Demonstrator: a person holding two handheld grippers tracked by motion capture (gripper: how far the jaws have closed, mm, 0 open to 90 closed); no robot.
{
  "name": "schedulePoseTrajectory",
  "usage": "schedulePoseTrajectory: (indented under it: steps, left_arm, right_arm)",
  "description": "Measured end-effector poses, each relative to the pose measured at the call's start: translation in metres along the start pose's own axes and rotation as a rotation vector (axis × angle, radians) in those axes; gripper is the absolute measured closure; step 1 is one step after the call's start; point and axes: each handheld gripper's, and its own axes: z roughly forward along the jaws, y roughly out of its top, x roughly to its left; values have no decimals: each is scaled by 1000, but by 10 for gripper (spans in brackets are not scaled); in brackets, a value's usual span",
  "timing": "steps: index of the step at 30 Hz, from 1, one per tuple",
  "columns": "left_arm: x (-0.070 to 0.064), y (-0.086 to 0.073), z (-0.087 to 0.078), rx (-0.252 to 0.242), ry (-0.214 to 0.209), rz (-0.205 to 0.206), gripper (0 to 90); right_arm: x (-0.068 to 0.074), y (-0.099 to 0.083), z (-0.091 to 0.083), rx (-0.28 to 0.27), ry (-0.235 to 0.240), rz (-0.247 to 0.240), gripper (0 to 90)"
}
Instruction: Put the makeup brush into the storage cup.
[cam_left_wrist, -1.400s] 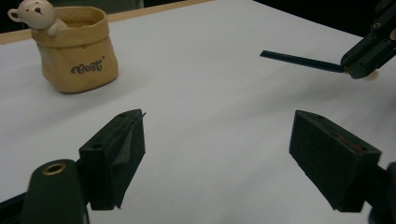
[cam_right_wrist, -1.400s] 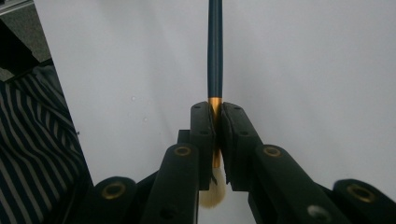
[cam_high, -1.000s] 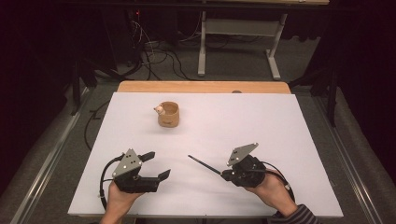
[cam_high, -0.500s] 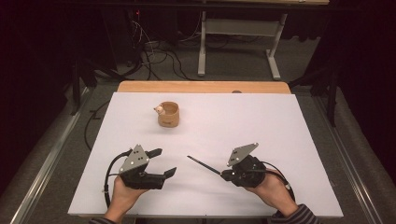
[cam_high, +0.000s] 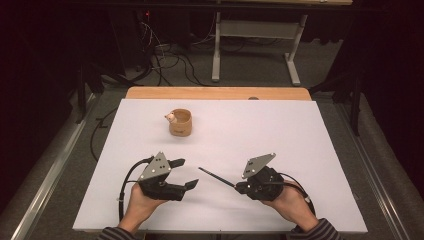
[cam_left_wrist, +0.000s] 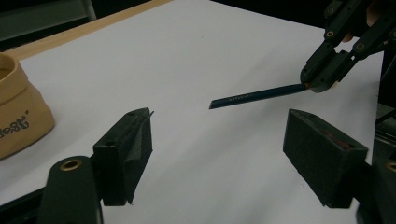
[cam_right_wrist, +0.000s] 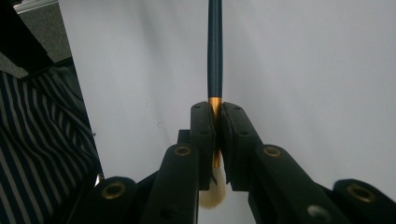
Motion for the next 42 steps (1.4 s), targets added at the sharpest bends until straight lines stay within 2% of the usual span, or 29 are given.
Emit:
schedulePoseTrajectory:
  steps: [3, 4, 6, 9, 10, 14, 17, 18, 21, 31, 42]
  left_arm:
    - [0, 1, 1, 3, -9, 2, 255]
    - [0, 2, 3, 10, -31, 0, 277]
    - [-1, 2, 4, 16, -36, 4, 293]
    - [-2, 4, 5, 11, -47, 9, 312]
    - [-2, 5, 6, 6, -54, 8, 323]
    - [-3, 6, 7, 6, -58, 14, 339]
    - [-3, 7, 7, 5, -67, 16, 355]
    - [-2, 7, 8, 8, -70, 15, 360]
    - [-1, 6, 9, 9, -74, 15, 368]
    - [-3, 6, 13, 32, -117, 20, 413]
    - [-4, 6, 16, 57, -161, 25, 468]
  right_arm:
    - [0, 1, 0, -1, -1, -16, 860]
    - [1, 2, 0, 7, 3, -6, 860]
    - [1, 2, 1, 1, 2, -14, 860]
    - [3, 3, 2, 0, 9, -16, 860]
    - [3, 4, 2, -3, 9, -30, 860]
    - [5, 6, 3, -2, 13, -41, 860]
    - [7, 7, 2, 5, 15, -30, 860]
    - [6, 8, 2, -6, 13, -47, 860]
    - [7, 8, 3, -6, 17, -51, 860]
    - [9, 9, 2, -14, 25, -59, 861]
    - [12, 10, 2, -23, 42, -91, 860]
